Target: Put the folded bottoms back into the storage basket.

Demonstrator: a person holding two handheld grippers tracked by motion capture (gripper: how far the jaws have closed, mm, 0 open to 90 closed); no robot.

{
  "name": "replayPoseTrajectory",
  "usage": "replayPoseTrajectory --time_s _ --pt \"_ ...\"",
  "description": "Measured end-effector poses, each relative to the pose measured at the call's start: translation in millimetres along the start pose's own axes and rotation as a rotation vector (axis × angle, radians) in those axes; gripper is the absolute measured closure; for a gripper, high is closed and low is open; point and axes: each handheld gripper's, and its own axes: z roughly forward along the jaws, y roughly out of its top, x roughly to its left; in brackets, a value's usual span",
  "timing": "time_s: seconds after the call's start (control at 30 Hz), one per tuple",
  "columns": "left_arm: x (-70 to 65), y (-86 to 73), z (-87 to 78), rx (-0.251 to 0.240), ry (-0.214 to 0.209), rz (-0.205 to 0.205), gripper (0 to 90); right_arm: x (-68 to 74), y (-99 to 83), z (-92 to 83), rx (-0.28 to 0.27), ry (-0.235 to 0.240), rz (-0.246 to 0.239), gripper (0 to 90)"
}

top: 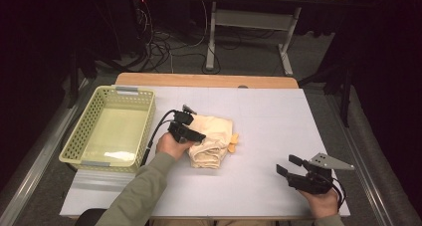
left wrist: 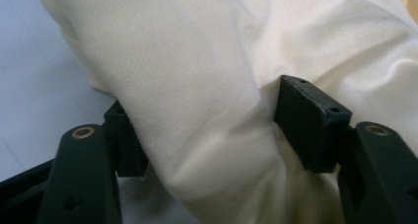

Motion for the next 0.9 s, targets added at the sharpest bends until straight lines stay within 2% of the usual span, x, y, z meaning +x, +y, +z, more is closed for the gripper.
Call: replayPoseTrajectory --time_s 0.17,0.4,0.5,0.7,0.9 --pt "0.0 -0.1 -0.1 0.002 -0.009 0.000 42.0 -0.3 -0.1 0.2 0.002 -0.001 0.001 34.0" --pt "-7.2 -0.7 1.5 0.003 -0.004 0.025 53.1 -0.7 -0.2 1.0 0.007 -0.003 -0.001 34.0" --pt "-9.4 -0.4 2.5 0.001 -0.004 0.024 57.1 -0.9 -0.4 0.8 0.009 -0.008 0.007 34.0" --pt "-12.1 -0.3 3.4 0.001 -0.003 0.031 60.9 -0.9 -0.4 1.0 0.008 -0.008 0.005 34.1" --pt "-12.3 1.2 4.9 0.003 -0.040 0.014 62.3 -1.0 -0.2 1.5 0.010 -0.008 0.006 34.2"
